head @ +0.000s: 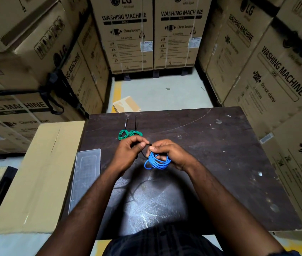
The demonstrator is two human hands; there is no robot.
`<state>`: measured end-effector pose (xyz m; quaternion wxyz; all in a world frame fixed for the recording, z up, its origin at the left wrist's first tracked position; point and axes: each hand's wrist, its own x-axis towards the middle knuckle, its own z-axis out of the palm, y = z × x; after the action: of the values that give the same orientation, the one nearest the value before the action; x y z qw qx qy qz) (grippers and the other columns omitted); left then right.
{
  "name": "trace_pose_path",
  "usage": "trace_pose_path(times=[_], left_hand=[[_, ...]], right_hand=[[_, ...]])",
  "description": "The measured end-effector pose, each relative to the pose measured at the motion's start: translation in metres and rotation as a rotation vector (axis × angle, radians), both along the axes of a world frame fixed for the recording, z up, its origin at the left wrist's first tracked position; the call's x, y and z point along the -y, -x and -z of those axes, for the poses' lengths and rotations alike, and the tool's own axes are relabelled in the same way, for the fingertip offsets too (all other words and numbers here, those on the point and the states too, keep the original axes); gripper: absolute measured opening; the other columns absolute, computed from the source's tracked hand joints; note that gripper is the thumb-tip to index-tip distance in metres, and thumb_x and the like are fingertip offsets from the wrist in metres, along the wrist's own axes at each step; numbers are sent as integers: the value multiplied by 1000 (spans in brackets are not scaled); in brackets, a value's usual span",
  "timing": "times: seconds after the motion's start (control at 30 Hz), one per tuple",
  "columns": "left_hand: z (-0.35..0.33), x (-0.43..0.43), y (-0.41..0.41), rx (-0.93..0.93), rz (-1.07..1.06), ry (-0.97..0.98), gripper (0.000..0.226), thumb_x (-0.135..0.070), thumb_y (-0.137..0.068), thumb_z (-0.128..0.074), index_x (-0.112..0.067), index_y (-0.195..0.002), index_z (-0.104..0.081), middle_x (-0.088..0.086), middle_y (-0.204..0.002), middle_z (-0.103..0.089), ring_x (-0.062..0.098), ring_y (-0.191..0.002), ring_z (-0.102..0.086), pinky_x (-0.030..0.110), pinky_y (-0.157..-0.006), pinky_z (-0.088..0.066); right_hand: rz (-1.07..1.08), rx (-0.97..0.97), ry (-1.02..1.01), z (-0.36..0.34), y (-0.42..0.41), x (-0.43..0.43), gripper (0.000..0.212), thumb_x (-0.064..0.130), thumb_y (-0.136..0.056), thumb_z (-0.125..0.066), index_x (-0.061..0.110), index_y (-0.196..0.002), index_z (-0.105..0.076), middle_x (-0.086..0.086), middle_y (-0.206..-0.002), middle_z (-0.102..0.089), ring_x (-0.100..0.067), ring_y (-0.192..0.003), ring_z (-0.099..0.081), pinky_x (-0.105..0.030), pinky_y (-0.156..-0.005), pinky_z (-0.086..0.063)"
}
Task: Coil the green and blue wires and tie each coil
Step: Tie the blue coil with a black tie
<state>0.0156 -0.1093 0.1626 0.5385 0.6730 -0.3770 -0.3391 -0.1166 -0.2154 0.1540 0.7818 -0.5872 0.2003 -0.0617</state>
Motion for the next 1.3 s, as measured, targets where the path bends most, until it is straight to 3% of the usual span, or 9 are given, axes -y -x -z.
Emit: trace_pose_path(times=[0.27,0.47,0.6,0.7,0.8,0.87,0.97,1.17,1.3], left_hand=[[2,-4,5,39,-5,46,11,9,-87,-58,3,-87,-67,-2,-74,-64,-7,-61,-54,6,-62,-39],[6,-8,3,-23,-47,64,13,8,-89,-56,2,-94,-66,-17,-65,-64,-9,-52,-50,4,-54,-36],[7,-11,2,-75,-72,51,19,3,-92,-55,-12,-91,-67,-16,-68,-64,-3,-48,-43,12,-46,-33],[6,-11,2,-116,-98,61,20,0,-93,-53,-15,-91,-66,-13,-72,-64,-1,-47,-40,15,-44,-34],[8,-12,3,-148,-102,79,22,-1,-95,-52,-17,-97,-68,-5,-83,-64,0,-47,-36,15,-44,-33],[9,-13,3,-168,-109,88,23,-2,-95,-52,-18,-97,-69,-5,-83,-64,0,-47,-35,15,-43,-32],[10,-13,3,-190,-130,99,22,-4,-95,-52,-18,-95,-69,-7,-79,-63,1,-48,-35,16,-44,-32],[6,-12,3,-143,-127,99,22,0,-95,-51,-15,-92,-67,-11,-75,-65,-1,-50,-42,15,-47,-34],[6,-11,2,-115,-106,101,23,3,-94,-49,-13,-88,-64,-13,-64,-61,-2,-52,-45,13,-49,-36]], right_hand=[[5,8,-50,5,1,-6,20,17,-82,-57,2,-77,-69,1,-47,-48,-3,-38,-32,-18,-41,-22],[-12,5,49,0,0,-6,21,8,-96,-46,-1,-88,-63,10,-48,-53,2,-41,-37,-10,-44,-28],[-12,30,46,2,1,-7,21,22,-91,-52,5,-94,-64,9,-60,-55,0,-53,-43,-11,-51,-34],[0,24,29,3,2,-6,23,20,-91,-50,5,-102,-65,-2,-70,-52,-5,-60,-43,-13,-54,-33],[23,16,17,5,1,-5,26,21,-89,-53,4,-104,-66,-18,-90,-57,-25,-81,-47,-25,-68,-39],[49,-15,69,5,0,-6,38,23,-89,-52,-9,-108,-61,-20,-91,-55,-24,-82,-46,-25,-67,-38],[57,-39,240,2,0,-8,38,19,-97,-47,-16,-107,-56,-8,-75,-51,-4,-64,-44,-16,-57,-35],[-22,-111,646,-3,-6,-11,20,13,-97,-49,-1,-86,-59,2,-74,-52,0,-66,-43,-25,-63,-37],[-82,-128,762,-3,-8,-15,14,17,-93,-52,9,-94,-63,-1,-90,-66,-15,-79,-58,-29,-74,-44]])
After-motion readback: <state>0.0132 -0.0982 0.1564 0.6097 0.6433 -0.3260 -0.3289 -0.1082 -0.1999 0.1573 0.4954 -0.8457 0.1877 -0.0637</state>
